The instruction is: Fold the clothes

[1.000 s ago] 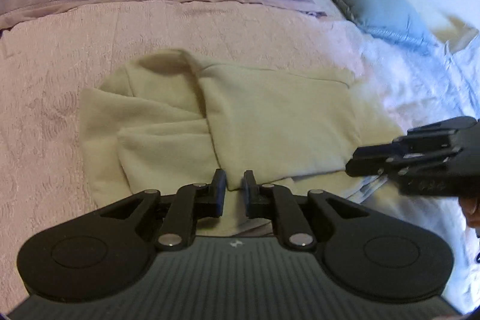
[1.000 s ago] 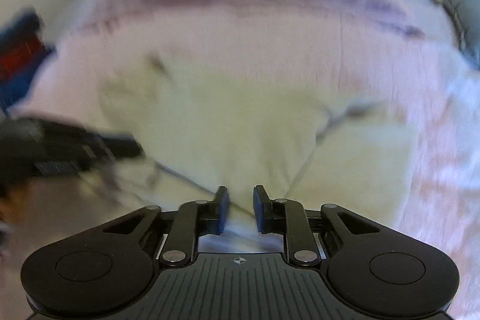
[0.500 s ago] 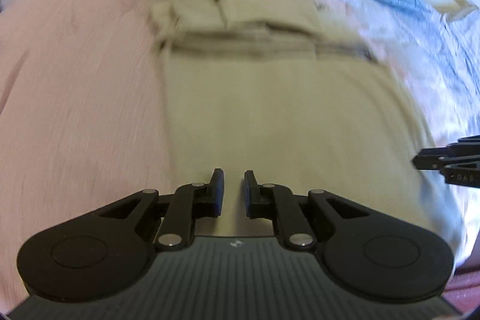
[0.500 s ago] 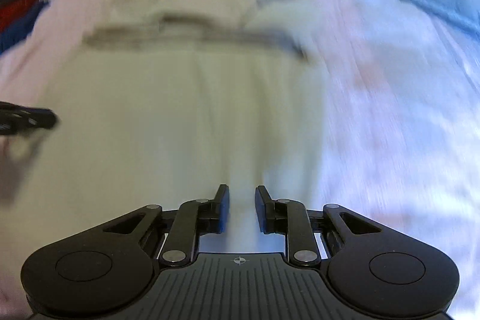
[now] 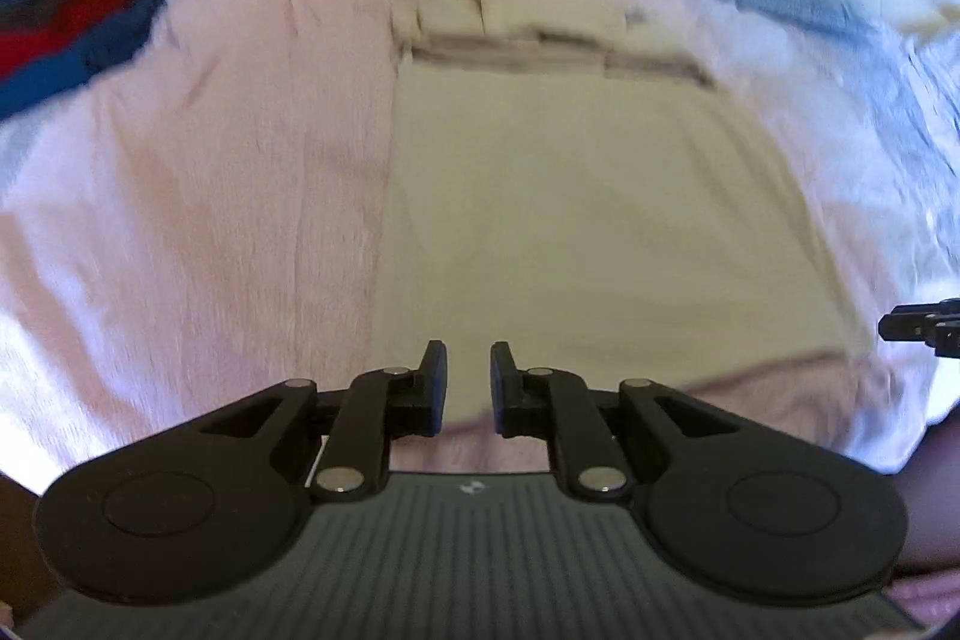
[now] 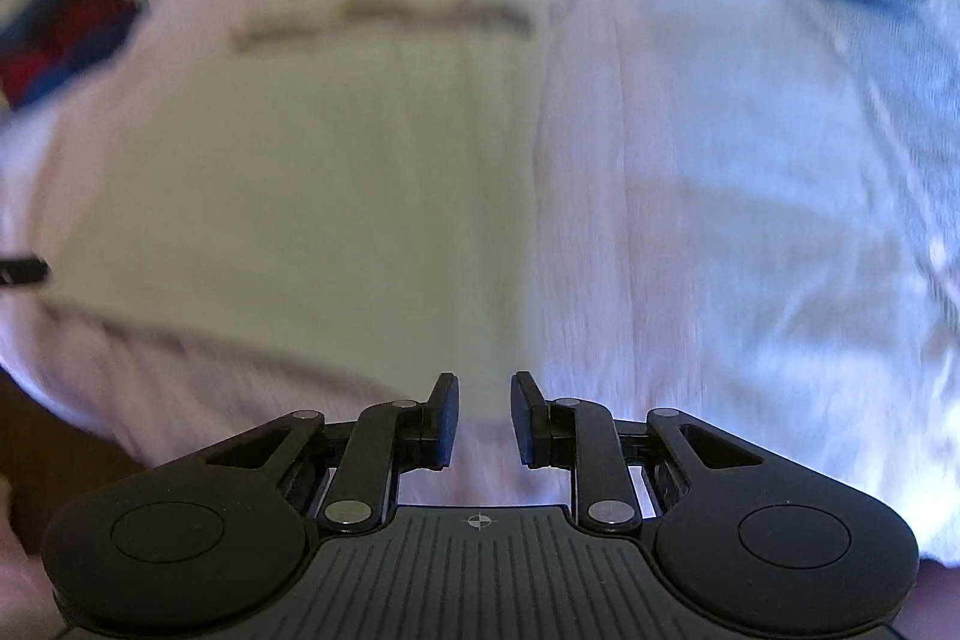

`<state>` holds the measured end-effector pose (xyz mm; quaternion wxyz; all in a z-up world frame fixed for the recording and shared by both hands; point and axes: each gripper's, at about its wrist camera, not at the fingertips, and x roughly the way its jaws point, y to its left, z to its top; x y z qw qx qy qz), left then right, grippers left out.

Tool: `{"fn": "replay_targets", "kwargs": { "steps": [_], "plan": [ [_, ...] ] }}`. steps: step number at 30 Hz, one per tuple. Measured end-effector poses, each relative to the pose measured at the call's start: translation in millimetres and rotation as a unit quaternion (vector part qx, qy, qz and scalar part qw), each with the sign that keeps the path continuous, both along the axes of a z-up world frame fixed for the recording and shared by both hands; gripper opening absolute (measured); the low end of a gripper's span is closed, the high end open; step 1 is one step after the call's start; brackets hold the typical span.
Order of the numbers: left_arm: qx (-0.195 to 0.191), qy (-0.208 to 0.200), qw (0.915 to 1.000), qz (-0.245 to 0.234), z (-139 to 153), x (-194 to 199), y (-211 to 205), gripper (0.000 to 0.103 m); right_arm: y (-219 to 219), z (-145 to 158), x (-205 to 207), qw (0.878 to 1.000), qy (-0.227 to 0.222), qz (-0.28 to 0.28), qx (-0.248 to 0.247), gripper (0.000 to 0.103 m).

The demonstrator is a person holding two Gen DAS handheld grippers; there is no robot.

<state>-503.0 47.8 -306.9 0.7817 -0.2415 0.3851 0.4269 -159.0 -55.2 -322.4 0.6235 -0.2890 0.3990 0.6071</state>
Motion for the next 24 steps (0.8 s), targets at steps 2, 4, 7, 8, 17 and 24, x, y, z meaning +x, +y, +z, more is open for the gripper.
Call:
{"fn": "replay_targets", "kwargs": {
  "steps": [2,4,7,8,17,24],
  "plan": [
    [-0.017,0.030,0.9992,0.019,-12.8,10.8,4.4,0.017,7.0,-4.6,4.0,1.000,0.022,-0.007,0.013,0.023],
    [-0.068,0.093,0.9921,0.050,-35.3,20.3,8.3,0.018,13.8,-28.4,8.5,0.998,0.042,-0.024,-0.041,0.024],
    [-0.104,0.137,0.9808,0.091,-35.2,25.7,-1.8,0.018,10.9,-53.3,9.5,0.988,0.051,-0.051,-0.137,0.024],
    [-0.107,0.137,0.9794,0.103,-28.2,25.9,-8.2,0.018,3.5,-45.7,6.4,0.989,0.049,-0.047,-0.130,0.024],
    [-0.073,0.124,0.9850,0.095,52.7,52.8,-50.7,0.033,-24.9,38.8,-11.0,0.994,0.051,-0.016,-0.097,0.059],
    [-0.059,0.113,0.9891,0.073,88.4,74.1,-71.5,0.033,-31.0,83.1,-10.6,0.997,0.042,-0.009,-0.068,0.059]
  ]
}}
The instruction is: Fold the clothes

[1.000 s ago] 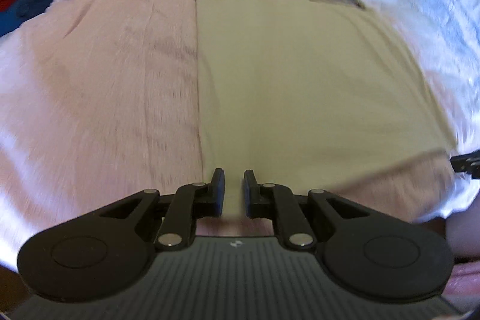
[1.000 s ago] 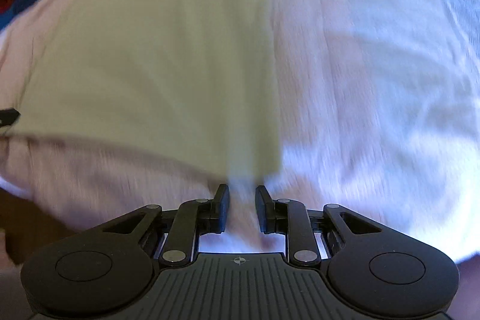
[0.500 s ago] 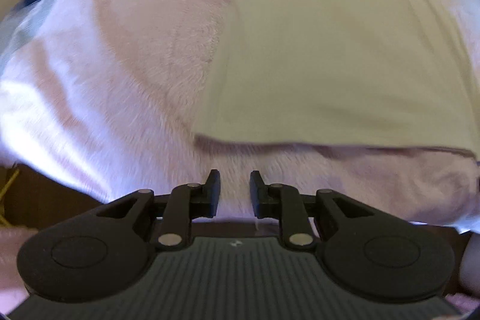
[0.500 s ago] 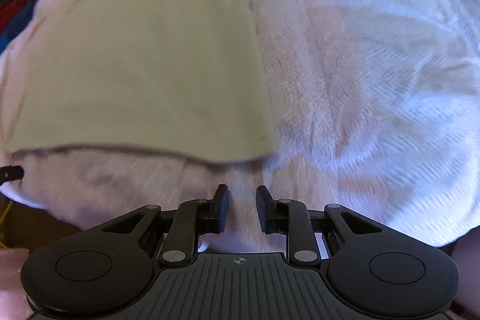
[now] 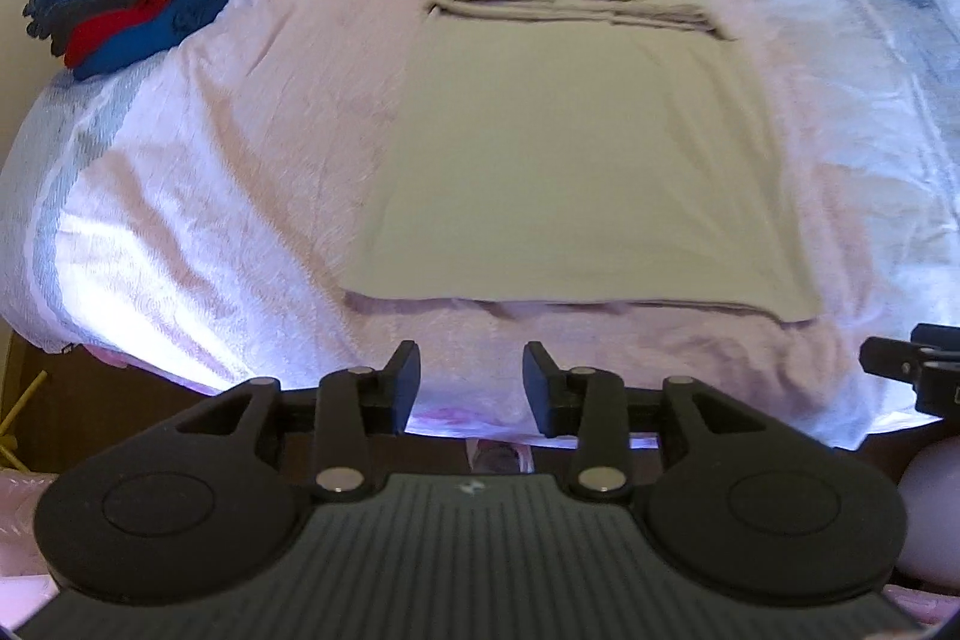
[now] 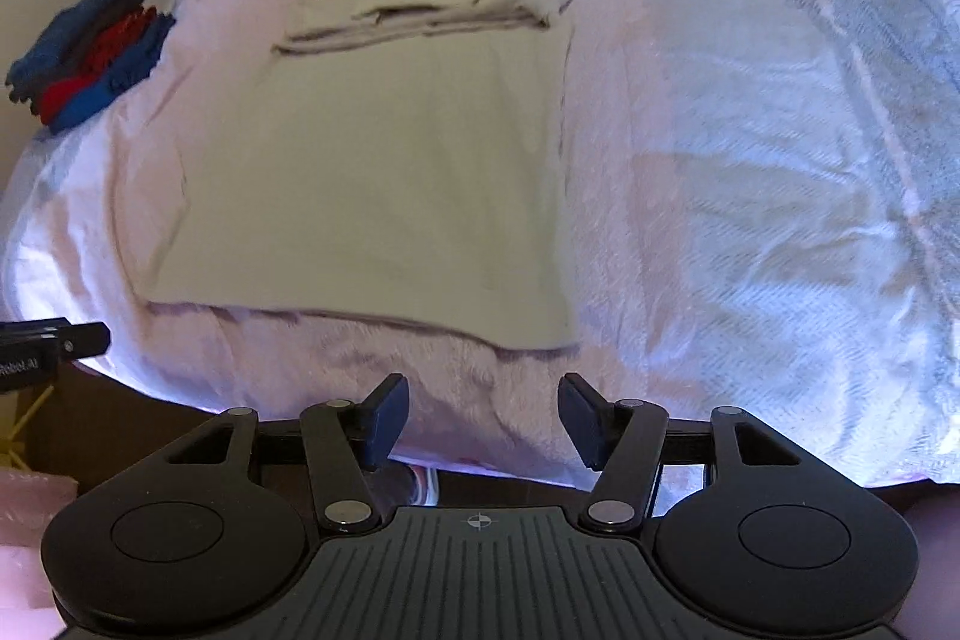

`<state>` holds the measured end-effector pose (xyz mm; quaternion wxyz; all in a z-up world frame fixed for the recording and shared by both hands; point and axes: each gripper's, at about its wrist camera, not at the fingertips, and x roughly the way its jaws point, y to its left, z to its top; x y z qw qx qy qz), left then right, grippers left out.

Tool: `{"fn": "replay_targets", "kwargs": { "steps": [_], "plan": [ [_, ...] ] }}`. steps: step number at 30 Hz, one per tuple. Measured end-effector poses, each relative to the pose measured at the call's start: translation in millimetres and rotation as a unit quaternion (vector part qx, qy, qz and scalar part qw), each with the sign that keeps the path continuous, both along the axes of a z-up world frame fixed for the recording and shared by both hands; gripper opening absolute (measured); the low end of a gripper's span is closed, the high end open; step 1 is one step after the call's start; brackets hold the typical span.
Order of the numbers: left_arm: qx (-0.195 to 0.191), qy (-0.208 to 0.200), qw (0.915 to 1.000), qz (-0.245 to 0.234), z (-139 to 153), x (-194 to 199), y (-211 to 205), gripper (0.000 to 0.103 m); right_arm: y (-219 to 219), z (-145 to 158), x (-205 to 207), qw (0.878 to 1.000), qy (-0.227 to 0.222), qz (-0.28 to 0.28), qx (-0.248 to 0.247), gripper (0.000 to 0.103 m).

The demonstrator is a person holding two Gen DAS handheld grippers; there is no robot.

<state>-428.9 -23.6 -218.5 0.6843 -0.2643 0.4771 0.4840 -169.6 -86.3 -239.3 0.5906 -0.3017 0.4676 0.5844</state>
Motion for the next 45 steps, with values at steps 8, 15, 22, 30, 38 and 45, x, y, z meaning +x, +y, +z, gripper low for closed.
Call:
{"fn": "replay_targets", "kwargs": {
  "steps": [8,15,22,30,38,45],
  "plan": [
    [0.000,-0.003,0.9997,-0.023,18.1,14.7,-12.0,0.033,-17.0,8.1,-2.2,1.000,0.003,-0.008,-0.013,0.059],
    [0.002,-0.006,0.9992,-0.041,34.7,19.4,-14.2,0.034,-26.6,30.9,-3.7,1.000,-0.003,-0.008,-0.006,0.059],
    [-0.004,-0.022,0.9987,-0.045,33.6,6.3,-6.3,0.035,-25.4,31.9,-11.4,1.000,0.000,-0.016,0.000,0.059],
    [-0.040,-0.121,0.9917,0.013,2.3,-66.0,46.5,0.035,-18.9,10.0,5.1,0.997,0.050,-0.061,0.006,0.059],
    [-0.100,-0.204,0.9701,0.087,-68.5,-117.9,120.4,0.035,8.1,-39.2,50.8,0.988,0.090,-0.123,0.001,0.059],
    [-0.133,-0.235,0.9618,0.049,-124.9,-118.8,178.3,0.034,43.3,-80.3,89.7,0.982,0.124,-0.140,0.017,0.059]
  ]
}}
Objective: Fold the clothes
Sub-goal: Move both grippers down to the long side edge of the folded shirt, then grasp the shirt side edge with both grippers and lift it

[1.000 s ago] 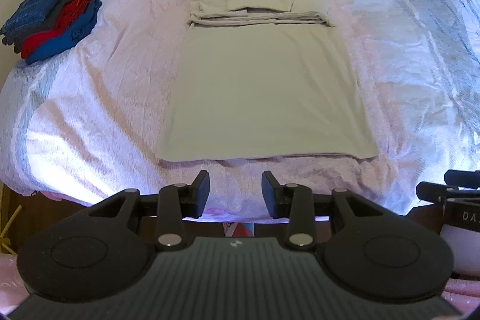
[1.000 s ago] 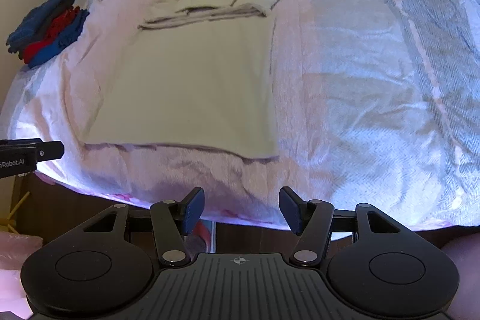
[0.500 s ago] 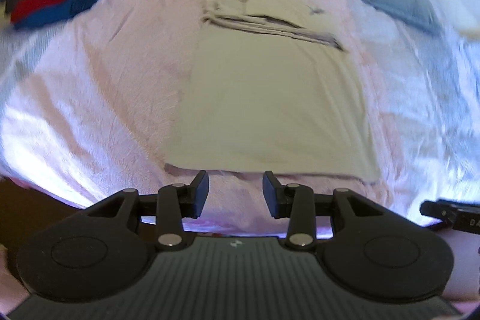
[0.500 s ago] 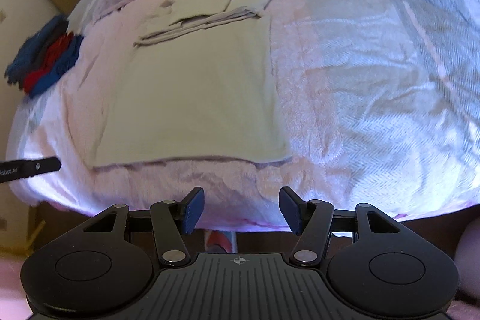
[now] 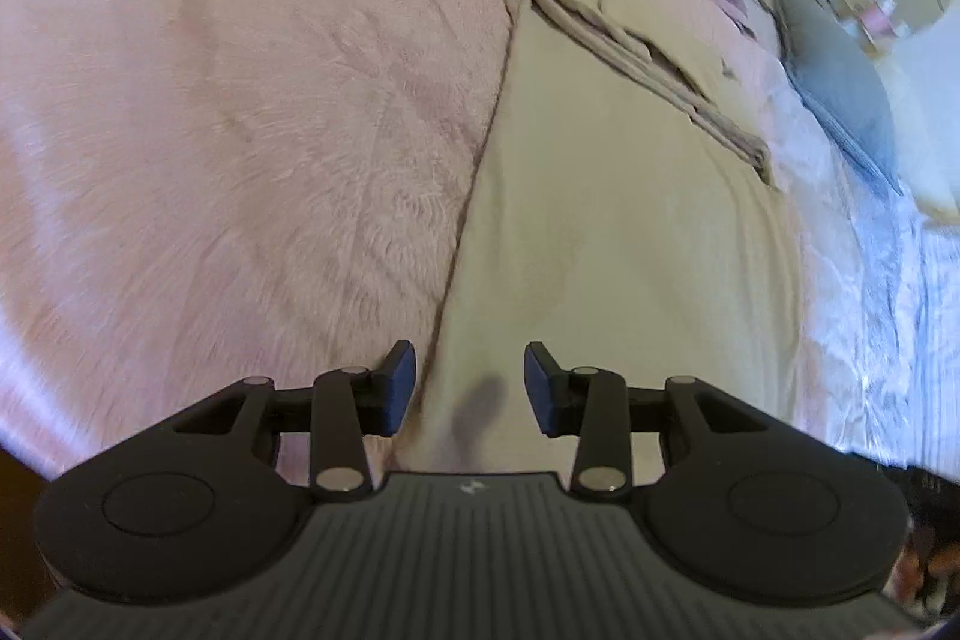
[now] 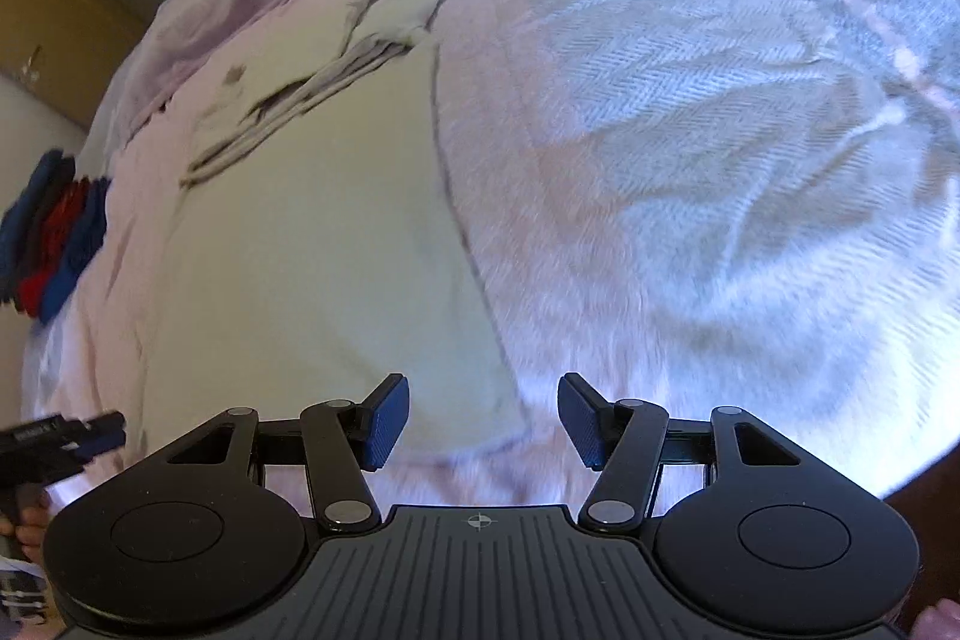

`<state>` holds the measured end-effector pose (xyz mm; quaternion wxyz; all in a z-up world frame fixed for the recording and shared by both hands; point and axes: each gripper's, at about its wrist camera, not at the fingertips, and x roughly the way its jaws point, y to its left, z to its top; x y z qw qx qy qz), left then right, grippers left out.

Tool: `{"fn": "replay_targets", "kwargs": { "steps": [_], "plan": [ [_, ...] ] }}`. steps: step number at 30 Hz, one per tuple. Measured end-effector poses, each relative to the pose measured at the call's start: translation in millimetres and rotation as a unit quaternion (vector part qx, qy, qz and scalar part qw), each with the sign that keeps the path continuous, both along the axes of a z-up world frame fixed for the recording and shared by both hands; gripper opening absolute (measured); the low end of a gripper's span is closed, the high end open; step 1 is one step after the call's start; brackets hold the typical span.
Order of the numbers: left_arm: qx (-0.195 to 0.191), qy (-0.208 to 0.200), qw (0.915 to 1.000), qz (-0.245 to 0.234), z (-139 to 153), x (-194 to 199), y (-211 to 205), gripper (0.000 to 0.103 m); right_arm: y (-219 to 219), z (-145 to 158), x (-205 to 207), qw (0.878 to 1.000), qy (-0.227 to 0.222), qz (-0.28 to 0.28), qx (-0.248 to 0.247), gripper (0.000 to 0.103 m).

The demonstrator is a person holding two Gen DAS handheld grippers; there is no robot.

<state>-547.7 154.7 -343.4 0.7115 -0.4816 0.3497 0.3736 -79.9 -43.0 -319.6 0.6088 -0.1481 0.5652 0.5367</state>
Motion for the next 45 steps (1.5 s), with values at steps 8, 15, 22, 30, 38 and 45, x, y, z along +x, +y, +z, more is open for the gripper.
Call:
{"fn": "replay_targets", "kwargs": {
  "steps": [8,15,22,30,38,45],
  "plan": [
    [-0.032,-0.048,0.9968,-0.055,-25.3,-15.7,12.2,0.034,11.9,-50.1,16.1,0.997,0.063,0.035,0.003,0.059],
    [-0.063,-0.071,0.9917,-0.086,-35.9,-8.7,19.9,0.035,16.4,-66.0,20.7,0.993,0.114,0.033,0.011,0.059],
    [-0.083,-0.103,0.9873,-0.088,-50.3,-9.1,30.8,0.028,24.1,-81.5,34.8,0.985,0.168,0.024,0.021,0.058],
    [-0.103,-0.111,0.9873,-0.049,-54.3,-12.2,20.7,0.005,18.5,-85.7,38.4,0.978,0.203,0.045,0.015,0.022],
    [-0.061,-0.122,0.9897,-0.044,-17.1,-25.3,10.7,0.001,9.6,-43.8,30.5,0.981,0.157,0.093,0.070,0.004],
    [-0.019,-0.136,0.9896,-0.045,21.9,-38.1,-15.1,0.001,-22.7,12.8,36.2,0.978,0.140,0.077,0.134,0.003]
  ]
}}
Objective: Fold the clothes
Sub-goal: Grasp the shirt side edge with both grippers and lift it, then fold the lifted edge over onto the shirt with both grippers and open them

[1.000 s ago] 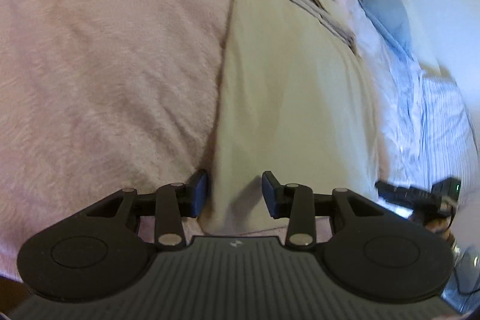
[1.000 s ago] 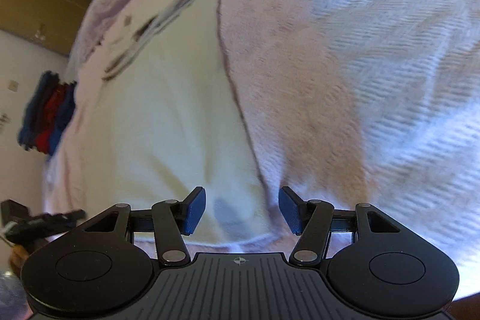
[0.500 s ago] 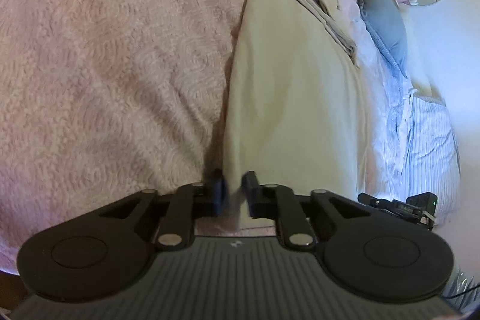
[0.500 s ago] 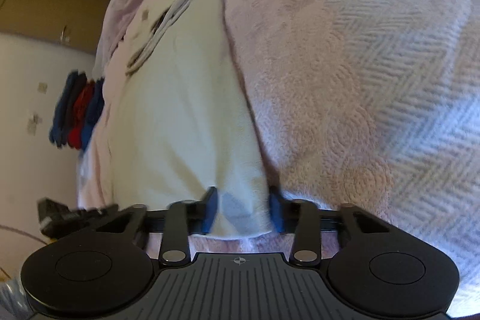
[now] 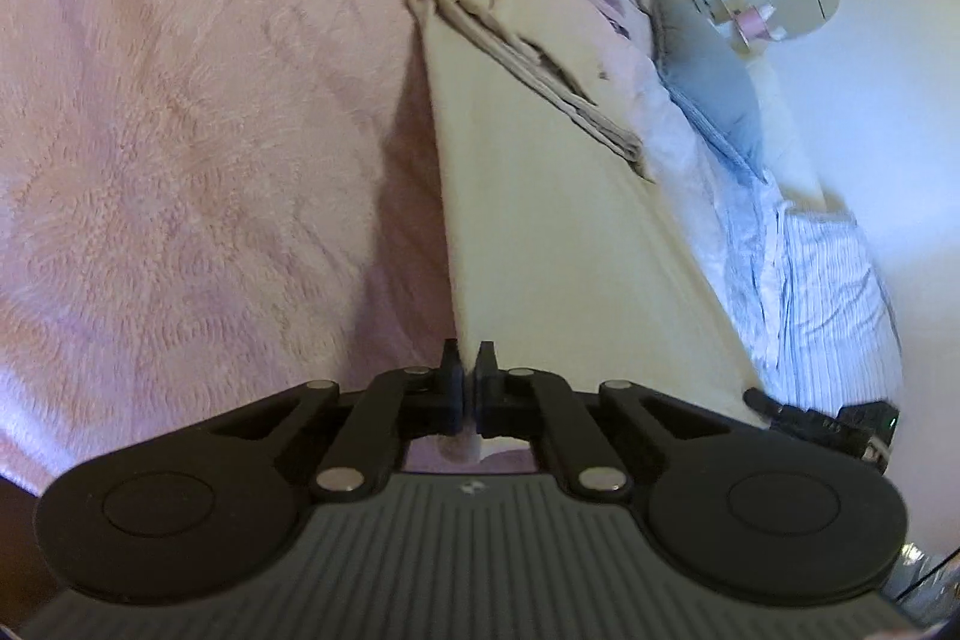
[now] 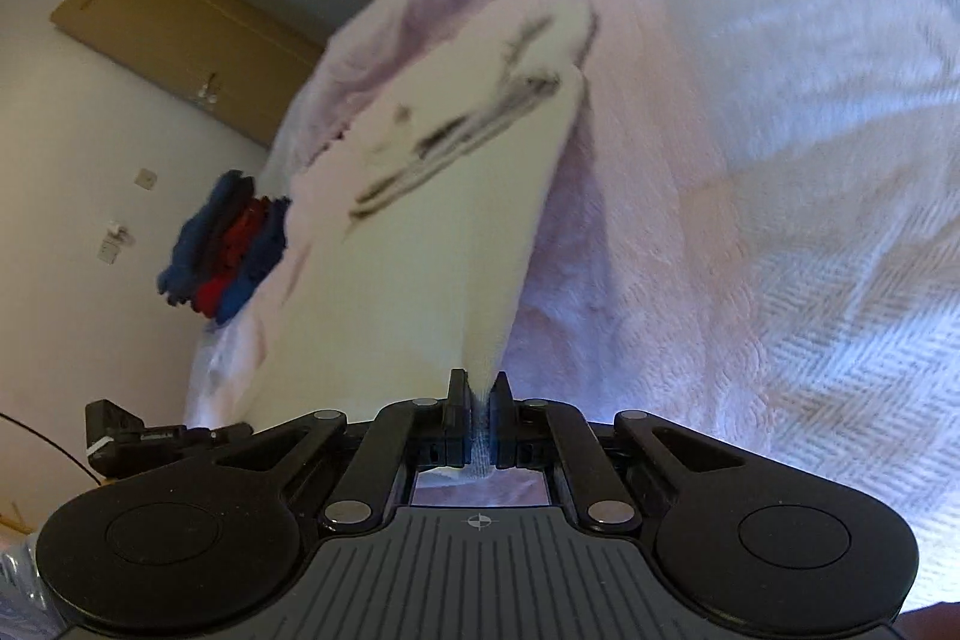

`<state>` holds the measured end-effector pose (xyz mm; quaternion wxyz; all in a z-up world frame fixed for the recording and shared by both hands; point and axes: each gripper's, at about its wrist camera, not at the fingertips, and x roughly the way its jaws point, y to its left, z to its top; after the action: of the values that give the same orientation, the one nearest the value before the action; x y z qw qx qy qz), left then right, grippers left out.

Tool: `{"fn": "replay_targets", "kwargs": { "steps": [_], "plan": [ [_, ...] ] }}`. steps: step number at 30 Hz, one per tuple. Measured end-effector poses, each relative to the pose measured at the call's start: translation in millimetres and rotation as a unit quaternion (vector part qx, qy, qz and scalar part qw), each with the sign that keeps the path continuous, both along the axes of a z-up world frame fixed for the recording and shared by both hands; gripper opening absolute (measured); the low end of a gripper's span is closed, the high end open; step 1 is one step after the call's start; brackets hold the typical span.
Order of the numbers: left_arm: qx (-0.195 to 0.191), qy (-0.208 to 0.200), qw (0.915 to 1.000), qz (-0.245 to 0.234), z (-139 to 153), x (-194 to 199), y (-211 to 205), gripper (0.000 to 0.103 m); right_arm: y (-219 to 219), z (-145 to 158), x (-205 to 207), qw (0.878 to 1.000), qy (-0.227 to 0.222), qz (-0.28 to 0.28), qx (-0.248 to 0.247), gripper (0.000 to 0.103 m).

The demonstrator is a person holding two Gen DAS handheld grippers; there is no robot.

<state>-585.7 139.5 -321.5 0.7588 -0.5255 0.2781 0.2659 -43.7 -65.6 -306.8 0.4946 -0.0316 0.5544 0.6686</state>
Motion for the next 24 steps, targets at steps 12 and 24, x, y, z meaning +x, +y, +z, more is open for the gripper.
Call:
{"fn": "replay_targets", "kwargs": {
  "steps": [12,24],
  "plan": [
    [-0.052,0.022,0.9973,0.046,17.4,-69.7,-108.9,0.001,-114.9,8.8,-23.8,0.995,0.052,0.012,-0.080,0.003],
    [-0.049,-0.020,0.9952,0.082,53.6,-66.5,-67.7,0.001,-82.1,45.6,-15.3,0.992,0.068,0.000,-0.103,0.003]
  ]
}}
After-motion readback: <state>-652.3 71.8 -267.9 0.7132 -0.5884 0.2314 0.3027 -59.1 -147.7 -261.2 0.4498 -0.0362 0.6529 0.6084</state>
